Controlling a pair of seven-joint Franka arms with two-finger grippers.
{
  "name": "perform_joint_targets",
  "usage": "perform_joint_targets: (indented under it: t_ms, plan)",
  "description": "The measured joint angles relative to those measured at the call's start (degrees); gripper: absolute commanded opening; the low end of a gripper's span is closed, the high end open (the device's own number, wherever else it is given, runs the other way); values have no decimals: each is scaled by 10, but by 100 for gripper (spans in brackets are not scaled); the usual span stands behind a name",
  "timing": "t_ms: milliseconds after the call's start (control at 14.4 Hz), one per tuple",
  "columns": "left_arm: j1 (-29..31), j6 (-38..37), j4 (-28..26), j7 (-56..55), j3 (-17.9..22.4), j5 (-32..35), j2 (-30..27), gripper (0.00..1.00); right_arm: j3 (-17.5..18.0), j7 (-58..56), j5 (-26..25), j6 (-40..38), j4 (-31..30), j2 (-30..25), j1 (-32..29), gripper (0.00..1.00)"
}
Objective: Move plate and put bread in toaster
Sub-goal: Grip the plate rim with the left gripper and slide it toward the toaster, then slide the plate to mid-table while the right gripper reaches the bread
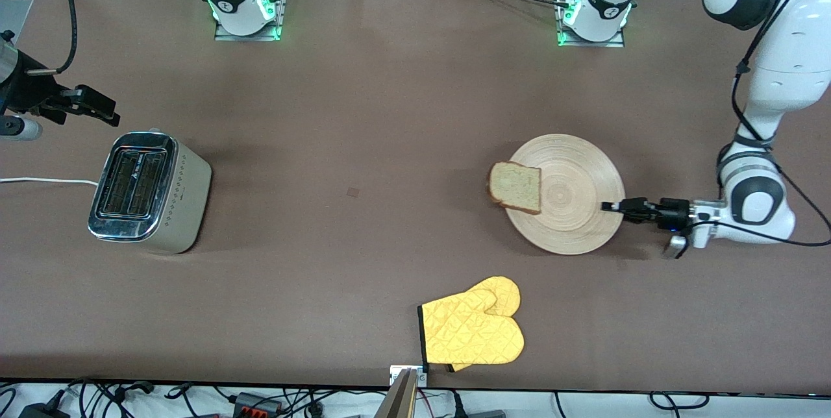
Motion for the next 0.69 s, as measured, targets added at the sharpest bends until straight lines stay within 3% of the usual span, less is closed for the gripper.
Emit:
perform_joint_targets:
  t_ms: [208,486,694]
  plan:
    - [-38,87,-49,-1,-29,-45,-15,1,1,0,0,0,0,7,1,100]
    - [-48,244,-124,-1,-142,-107,-29,1,3,0,0,0,-1,25,13,100]
    - [-62,334,-151,-1,-196,-112,-30,1,5,0,2,1,-1,43,35,100]
